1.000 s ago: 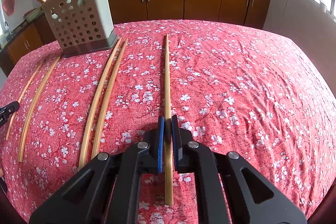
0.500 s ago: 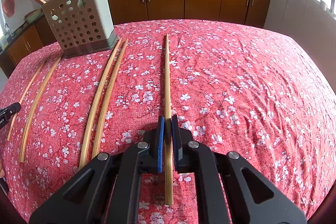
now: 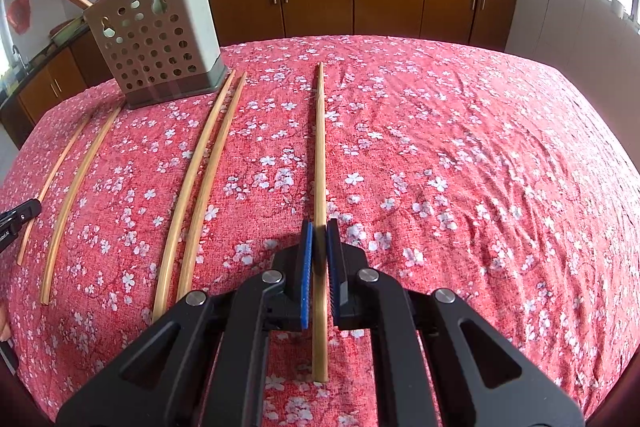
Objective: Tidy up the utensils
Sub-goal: 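Close the left tool on a chopstick while the right tool keeps its chopstick gripped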
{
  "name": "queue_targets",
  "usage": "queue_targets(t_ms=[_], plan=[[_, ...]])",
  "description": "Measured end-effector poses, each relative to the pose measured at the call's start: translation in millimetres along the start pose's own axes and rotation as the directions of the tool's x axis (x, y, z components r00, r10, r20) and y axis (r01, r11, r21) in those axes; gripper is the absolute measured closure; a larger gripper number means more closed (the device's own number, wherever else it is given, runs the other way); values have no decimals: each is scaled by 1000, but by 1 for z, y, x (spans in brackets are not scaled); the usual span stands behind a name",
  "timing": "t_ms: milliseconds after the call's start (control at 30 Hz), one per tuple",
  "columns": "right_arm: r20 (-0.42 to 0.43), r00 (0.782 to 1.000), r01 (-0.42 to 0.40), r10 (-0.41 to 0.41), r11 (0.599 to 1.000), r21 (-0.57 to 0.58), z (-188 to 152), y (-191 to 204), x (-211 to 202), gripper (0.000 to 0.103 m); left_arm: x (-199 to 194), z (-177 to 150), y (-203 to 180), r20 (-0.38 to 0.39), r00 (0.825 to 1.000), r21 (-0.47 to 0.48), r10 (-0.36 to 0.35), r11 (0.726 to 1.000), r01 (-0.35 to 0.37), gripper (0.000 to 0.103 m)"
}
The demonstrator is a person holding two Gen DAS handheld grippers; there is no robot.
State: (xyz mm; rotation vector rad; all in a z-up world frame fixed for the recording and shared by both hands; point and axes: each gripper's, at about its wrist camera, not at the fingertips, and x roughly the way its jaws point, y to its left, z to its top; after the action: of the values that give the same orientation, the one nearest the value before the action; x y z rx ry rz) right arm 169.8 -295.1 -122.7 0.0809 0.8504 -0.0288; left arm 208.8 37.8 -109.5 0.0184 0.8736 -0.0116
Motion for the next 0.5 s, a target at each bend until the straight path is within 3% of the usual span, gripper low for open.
queue_targets(t_ms=[233, 500], plan=[[1, 1000, 1, -1, 1000, -14, 1, 1, -1, 95, 0, 0, -1, 1, 1000, 3, -2, 1000, 2, 95], [93, 996, -17, 16, 1000, 10, 5, -5, -34, 95, -28, 1, -1, 68, 997, 34, -25, 999, 22, 96]])
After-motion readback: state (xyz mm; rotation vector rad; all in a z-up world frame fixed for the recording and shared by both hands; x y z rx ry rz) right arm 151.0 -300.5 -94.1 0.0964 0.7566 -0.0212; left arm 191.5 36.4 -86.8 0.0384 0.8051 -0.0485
